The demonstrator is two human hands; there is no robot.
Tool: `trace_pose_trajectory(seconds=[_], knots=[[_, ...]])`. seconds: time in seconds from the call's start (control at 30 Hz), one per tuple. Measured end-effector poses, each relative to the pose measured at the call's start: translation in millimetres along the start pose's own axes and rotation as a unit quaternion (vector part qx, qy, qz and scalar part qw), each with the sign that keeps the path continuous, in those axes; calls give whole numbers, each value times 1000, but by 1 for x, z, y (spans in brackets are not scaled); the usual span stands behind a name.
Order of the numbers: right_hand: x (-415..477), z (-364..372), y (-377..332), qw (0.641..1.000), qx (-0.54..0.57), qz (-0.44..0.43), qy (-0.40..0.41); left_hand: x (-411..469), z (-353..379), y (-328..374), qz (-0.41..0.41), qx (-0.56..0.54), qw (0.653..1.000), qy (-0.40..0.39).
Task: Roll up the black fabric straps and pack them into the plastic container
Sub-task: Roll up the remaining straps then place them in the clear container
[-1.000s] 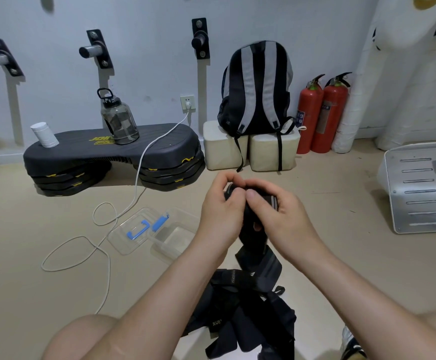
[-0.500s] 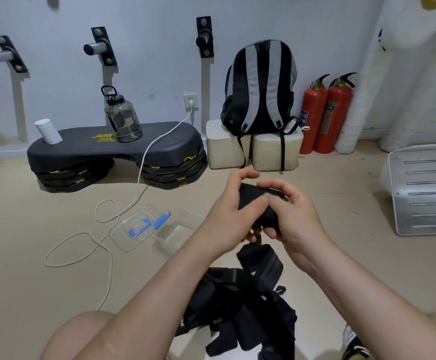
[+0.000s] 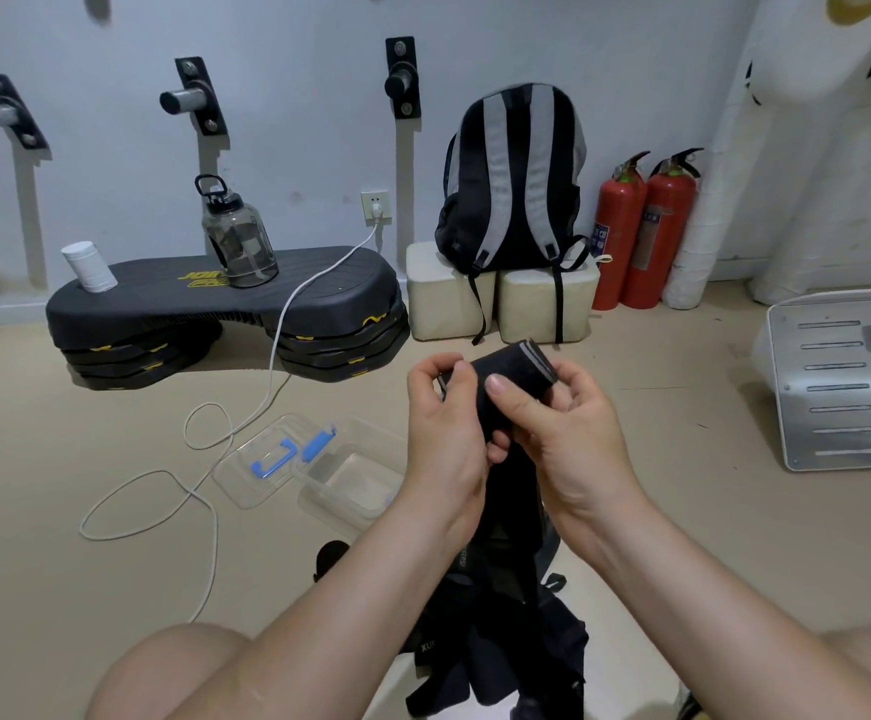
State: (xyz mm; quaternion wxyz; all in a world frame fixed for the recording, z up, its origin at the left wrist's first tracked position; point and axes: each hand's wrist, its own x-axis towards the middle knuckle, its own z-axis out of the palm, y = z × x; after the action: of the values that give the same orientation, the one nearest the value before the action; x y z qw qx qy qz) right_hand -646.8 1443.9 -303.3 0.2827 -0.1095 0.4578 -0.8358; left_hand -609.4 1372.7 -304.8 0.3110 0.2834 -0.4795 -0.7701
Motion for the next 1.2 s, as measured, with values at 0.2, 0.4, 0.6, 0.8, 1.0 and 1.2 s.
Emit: trace_pose_trajectory(seconds=[0.2, 0.4, 0.6, 0.8, 1.0, 1.2], knots=[[8, -10, 10, 991, -129, -33, -18, -5, 0, -9, 23, 162, 986, -34], [34, -31, -13, 887, -443, -128, 13, -3, -14, 0, 111, 549, 807, -189], [25, -31, -29, 818, -540, -76, -184, 8, -33, 28, 205, 410, 861, -219], [21, -26, -25, 808, -556, -22, -196, 12, -36, 30, 198, 453, 843, -213], [22, -27, -36, 910, -365, 35, -192, 14, -32, 31, 210, 382, 892, -123], [27, -35, -33, 952, -262, -17, -157, 10, -25, 7, 101, 222, 965, -95]])
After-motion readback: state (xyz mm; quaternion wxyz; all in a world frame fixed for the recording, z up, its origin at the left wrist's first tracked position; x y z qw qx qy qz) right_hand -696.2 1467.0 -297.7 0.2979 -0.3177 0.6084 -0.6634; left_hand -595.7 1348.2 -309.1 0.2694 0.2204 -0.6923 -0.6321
